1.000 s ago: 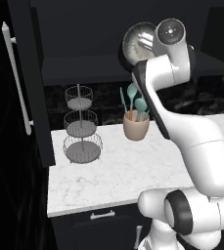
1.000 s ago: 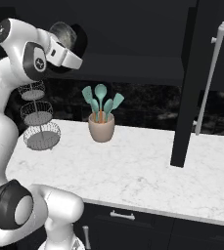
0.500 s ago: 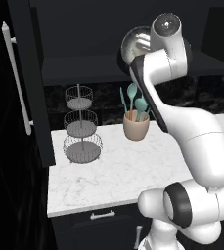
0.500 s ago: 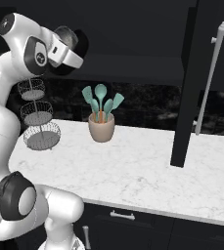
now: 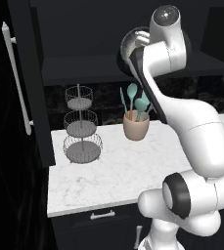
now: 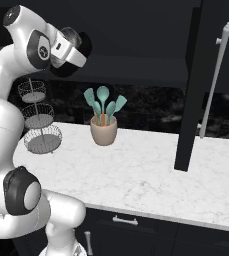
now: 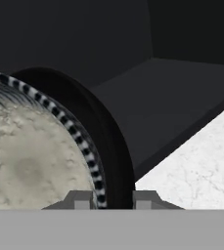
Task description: Pick up the bowls on the counter and stack them on top of one another in the open cabinet. Place the smaller bowl on top of the larger bowl.
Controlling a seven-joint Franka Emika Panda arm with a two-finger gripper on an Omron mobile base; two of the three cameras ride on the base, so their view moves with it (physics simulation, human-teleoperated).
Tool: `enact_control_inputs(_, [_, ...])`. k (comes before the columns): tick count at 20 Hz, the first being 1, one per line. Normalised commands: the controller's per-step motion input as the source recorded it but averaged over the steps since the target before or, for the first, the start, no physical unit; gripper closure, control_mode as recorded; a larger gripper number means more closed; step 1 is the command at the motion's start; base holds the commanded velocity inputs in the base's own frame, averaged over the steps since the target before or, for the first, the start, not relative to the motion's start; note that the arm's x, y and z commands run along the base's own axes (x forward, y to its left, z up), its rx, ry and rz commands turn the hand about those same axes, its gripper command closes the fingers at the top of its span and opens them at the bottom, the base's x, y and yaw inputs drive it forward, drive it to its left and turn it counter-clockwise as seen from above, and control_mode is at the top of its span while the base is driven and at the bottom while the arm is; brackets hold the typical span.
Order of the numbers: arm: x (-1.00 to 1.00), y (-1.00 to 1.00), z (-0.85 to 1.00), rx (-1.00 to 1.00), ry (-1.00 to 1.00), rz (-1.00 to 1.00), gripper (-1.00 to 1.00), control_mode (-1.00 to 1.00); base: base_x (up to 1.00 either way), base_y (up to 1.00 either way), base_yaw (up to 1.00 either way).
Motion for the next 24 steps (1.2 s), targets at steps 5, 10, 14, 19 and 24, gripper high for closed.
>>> enact_control_inputs(5, [0.0,0.0,-0.2,0.03,-0.03,0.0,1.0,-1.0,0.0,0.0,0.0])
enact_control_inputs(10, [0.08,0.0,-0.4,0.0,-0.04,0.0,1.0,-1.0,0.0,0.0,0.0])
enact_control_inputs(14, [0.39,0.0,-0.22,0.0,0.0,0.0,1.0,-1.0,0.0,0.0,0.0])
enact_control_inputs(19, [0.47,0.0,0.02,0.0,0.0,-0.02,1.0,-1.0,0.0,0.0,0.0])
enact_control_inputs(24, [0.42,0.0,0.0,0.0,0.0,-0.03,1.0,-1.0,0.0,0.0,0.0])
